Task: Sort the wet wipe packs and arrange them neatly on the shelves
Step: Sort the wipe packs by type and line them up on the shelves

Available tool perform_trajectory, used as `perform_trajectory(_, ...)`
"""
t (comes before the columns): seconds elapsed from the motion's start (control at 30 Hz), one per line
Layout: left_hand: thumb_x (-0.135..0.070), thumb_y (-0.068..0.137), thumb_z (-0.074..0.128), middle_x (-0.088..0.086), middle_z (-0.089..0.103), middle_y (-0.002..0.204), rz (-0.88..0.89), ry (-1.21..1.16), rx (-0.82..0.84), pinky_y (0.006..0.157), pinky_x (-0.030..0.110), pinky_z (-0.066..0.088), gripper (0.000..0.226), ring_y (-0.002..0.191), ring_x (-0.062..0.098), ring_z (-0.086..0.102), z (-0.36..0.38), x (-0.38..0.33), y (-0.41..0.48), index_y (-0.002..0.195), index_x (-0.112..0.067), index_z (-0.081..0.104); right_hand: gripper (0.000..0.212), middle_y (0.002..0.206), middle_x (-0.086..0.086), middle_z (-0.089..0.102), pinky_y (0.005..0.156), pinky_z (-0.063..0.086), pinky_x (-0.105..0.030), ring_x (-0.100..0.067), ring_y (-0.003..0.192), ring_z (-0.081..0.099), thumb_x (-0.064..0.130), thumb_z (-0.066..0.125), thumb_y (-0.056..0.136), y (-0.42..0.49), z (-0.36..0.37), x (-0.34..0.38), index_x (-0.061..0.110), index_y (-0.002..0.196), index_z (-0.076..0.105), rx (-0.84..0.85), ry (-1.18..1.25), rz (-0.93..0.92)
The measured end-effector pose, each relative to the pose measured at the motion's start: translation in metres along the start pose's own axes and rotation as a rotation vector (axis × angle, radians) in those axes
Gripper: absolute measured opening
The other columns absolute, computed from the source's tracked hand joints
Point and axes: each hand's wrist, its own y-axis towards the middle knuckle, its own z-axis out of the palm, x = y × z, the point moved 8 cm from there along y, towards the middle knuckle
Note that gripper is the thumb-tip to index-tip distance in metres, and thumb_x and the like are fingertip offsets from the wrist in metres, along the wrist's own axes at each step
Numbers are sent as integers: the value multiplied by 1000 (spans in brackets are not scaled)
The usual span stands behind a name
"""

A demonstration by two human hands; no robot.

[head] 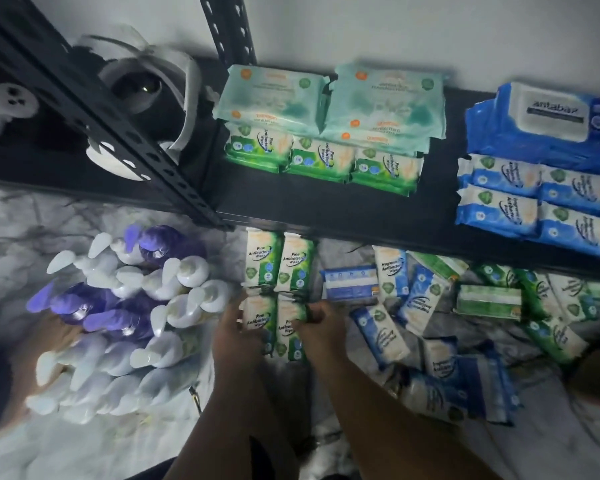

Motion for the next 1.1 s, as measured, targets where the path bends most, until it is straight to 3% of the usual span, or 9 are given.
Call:
perform_trajectory(0.1, 4, 63, 70, -7, 69, 88, 2, -8, -12, 58, 17, 47, 74, 74, 11, 64, 4, 3, 0, 125, -36, 65, 22, 86, 3, 68, 71, 49, -26, -18, 85, 65, 8, 77, 80, 0, -1, -1, 22, 87, 62, -57, -54, -15)
perform_trajectory(0.2, -14, 63, 58, -3, 70, 95, -8, 3, -17, 71, 41, 60, 77, 83, 21, 70, 7, 10, 0, 133, -47, 57, 20, 87, 1, 69, 77, 55, -35, -21, 87, 66, 8, 75, 80, 2, -2, -2, 21, 90, 65, -95, -80, -40)
perform_trajectory(0.27, -12, 75, 59, 3, 71, 112, -4, 35, -5, 87, 42, 58, 71, 101, 26, 69, 11, 17, 2, 138, -43, 55, 20, 87, 3, 67, 75, 52, -30, -19, 86, 65, 7, 76, 82, 2, 0, 0, 16, 98, 68, -91, -81, -55)
perform_trajectory(0.4, -25, 63, 49, 5, 71, 104, -8, 118, -47, 76, 46, 59, 81, 91, 26, 69, 12, 28, 10, 139, -54, 46, 23, 89, 4, 65, 75, 48, -27, -18, 88, 63, 9, 75, 84, 1, 3, 4, 12, 106, 68, -99, -94, -66)
perform_trajectory(0.6, 1, 60, 75, 21, 58, 121, 212, 449, -237, 75, 50, 55, 72, 104, 45, 58, 12, 8, -1, 130, -15, 64, 28, 97, 3, 64, 75, 46, -28, -18, 90, 62, 21, 79, 82, -4, -14, 3, 18, 101, 59, -117, -85, -31)
perform_trajectory(0.73, -19, 64, 64, 22, 54, 122, 201, 568, -262, 80, 51, 48, 62, 102, 43, 51, 26, -5, -21, 126, -12, 59, 3, 80, 6, 61, 65, 38, -22, -13, 78, 55, 18, 65, 92, -13, -62, 3, 16, 91, 68, -134, -175, -140)
perform_trajectory(0.83, -36, 75, 46, 18, 57, 119, 271, 559, -147, 84, 50, 45, 57, 104, 41, 52, 54, -27, -34, 126, -14, 59, 9, 78, -3, 65, 67, 42, -28, -20, 77, 58, 14, 62, 92, -16, -115, -8, 10, 86, 69, -217, -220, -200)
perform_trajectory(0.93, -43, 82, 48, 16, 61, 113, 459, 550, -30, 80, 47, 49, 52, 100, 39, 57, 90, -59, -51, 123, -12, 60, 20, 81, -14, 67, 67, 47, -36, -32, 78, 62, 22, 57, 93, -19, -172, -22, 5, 86, 65, -278, -288, -166)
perform_trajectory(1.1, -41, 85, 53, 13, 51, 138, 621, 634, 242, 100, 50, 46, 65, 124, 37, 48, 156, -104, -78, 145, -17, 45, 8, 90, -12, 66, 69, 37, -29, -38, 90, 63, 15, 60, 95, -15, -263, -48, 13, 91, 67, -368, -344, -60)
